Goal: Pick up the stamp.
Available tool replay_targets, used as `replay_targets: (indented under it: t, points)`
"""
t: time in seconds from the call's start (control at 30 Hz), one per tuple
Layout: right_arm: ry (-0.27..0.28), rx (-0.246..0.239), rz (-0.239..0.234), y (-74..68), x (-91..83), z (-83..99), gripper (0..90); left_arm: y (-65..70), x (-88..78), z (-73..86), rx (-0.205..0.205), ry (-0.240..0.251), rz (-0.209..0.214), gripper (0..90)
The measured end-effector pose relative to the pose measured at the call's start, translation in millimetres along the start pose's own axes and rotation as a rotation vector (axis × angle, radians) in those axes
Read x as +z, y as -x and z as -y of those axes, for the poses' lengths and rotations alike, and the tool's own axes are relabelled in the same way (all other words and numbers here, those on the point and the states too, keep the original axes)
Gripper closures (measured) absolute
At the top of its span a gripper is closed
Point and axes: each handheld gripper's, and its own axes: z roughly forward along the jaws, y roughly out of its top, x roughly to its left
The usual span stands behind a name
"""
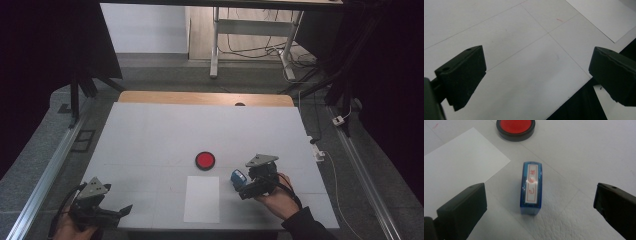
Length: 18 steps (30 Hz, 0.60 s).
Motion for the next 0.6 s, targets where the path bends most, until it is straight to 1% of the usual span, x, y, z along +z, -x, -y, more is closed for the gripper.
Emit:
replay_targets:
  t: [0.1,0.23,0.43,0.6]
  points:
    - [-0.007,-0.004,0.001,-0.1,2.4,-2.4,0.0,-0.1,0.0,0.0,-0.001,0.0,-0.002,1.9]
    - [-0.033,-0.007,-0.005,-0.7,9.6,-5.8,0.0,0.1,0.1,0.0,0.001,0.0,-0.002,1.9]
    - [-0.062,-0.02,0.004,-1.4,16.3,-8.1,0.0,0.4,0.2,-0.1,0.003,-0.002,-0.001,1.9]
    - [-0.089,-0.02,-0.01,-1.3,19.9,-9.0,0.0,0.6,0.4,-0.1,0.008,-0.003,-0.001,1.9]
